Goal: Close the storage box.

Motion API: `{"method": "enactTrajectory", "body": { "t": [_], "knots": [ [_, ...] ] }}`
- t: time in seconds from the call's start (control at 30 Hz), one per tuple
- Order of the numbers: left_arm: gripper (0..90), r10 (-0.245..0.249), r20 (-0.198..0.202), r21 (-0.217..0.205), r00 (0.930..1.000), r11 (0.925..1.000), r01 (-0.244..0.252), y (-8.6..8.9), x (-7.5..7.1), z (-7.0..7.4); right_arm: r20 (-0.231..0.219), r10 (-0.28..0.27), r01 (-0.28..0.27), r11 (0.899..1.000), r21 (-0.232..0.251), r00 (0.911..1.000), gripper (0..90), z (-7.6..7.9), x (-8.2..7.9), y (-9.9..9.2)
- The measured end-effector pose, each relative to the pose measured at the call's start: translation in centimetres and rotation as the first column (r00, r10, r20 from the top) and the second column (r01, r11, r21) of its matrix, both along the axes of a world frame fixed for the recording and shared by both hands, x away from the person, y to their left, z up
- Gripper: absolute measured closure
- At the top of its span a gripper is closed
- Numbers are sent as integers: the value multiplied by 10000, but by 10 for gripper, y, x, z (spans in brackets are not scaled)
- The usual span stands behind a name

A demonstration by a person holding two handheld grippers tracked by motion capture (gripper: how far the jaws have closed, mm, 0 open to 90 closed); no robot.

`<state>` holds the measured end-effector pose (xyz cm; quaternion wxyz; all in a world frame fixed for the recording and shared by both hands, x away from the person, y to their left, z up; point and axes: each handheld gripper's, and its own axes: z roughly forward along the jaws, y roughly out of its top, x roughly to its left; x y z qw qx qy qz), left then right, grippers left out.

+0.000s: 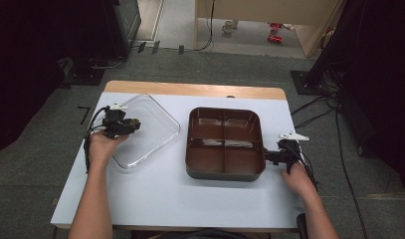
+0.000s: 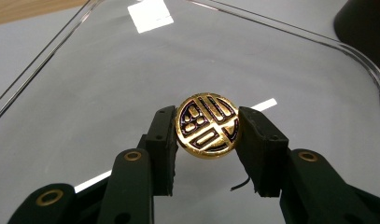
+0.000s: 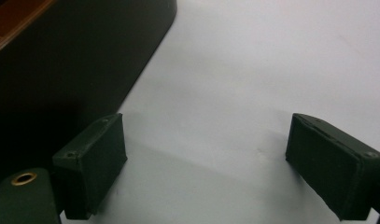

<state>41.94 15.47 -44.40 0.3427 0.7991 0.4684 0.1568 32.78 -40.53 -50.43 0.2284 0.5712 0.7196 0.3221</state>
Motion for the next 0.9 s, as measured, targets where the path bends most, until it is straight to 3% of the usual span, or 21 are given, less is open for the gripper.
{"method": "enactTrajectory", "body": {
  "t": [0.23,0.43,0.6,0.9],
  "knots": [
    [596,-195,173,-225,9997,9996,199,-5,-6,16,6,7,-7,10000,-7,10000,117,0,0,0],
    [596,-455,487,-163,9978,9988,463,-12,-13,32,5,6,-6,10000,-6,10000,117,0,0,0],
    [596,-771,751,-171,9942,9968,785,-18,-18,44,5,5,-5,10000,-6,10000,117,0,0,0],
    [596,-1288,908,-546,9875,9895,1341,-30,-26,65,5,7,-7,10000,-8,10000,117,0,0,0]
  ]
}}
